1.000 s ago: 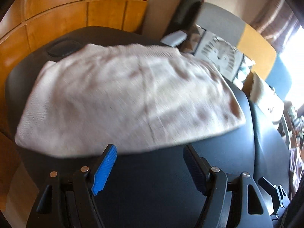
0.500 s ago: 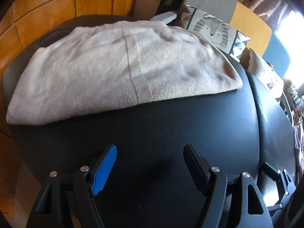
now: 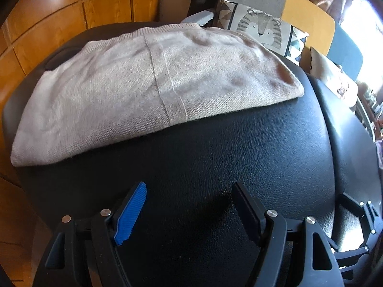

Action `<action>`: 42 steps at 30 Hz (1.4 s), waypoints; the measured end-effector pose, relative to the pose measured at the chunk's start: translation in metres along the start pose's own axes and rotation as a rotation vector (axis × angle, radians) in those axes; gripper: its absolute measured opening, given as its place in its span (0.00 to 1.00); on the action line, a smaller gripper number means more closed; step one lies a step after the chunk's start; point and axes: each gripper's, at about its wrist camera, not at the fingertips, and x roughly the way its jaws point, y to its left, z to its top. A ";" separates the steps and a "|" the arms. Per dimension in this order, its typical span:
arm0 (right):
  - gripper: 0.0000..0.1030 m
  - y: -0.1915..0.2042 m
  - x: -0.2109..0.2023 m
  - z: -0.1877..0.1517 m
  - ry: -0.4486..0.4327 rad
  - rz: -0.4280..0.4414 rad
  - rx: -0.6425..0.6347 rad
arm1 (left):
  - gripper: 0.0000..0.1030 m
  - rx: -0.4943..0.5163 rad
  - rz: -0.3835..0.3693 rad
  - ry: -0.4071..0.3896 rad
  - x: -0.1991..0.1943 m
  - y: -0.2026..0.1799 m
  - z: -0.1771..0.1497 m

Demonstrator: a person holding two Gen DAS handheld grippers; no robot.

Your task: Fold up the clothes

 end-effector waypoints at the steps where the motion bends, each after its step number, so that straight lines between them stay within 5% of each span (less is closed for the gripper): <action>1: 1.00 0.001 0.000 -0.001 0.004 0.004 -0.002 | 0.73 -0.005 -0.003 0.001 0.000 0.001 0.000; 42: 1.00 0.008 -0.003 -0.019 -0.051 0.034 -0.008 | 0.79 0.033 0.072 -0.050 0.001 -0.006 -0.010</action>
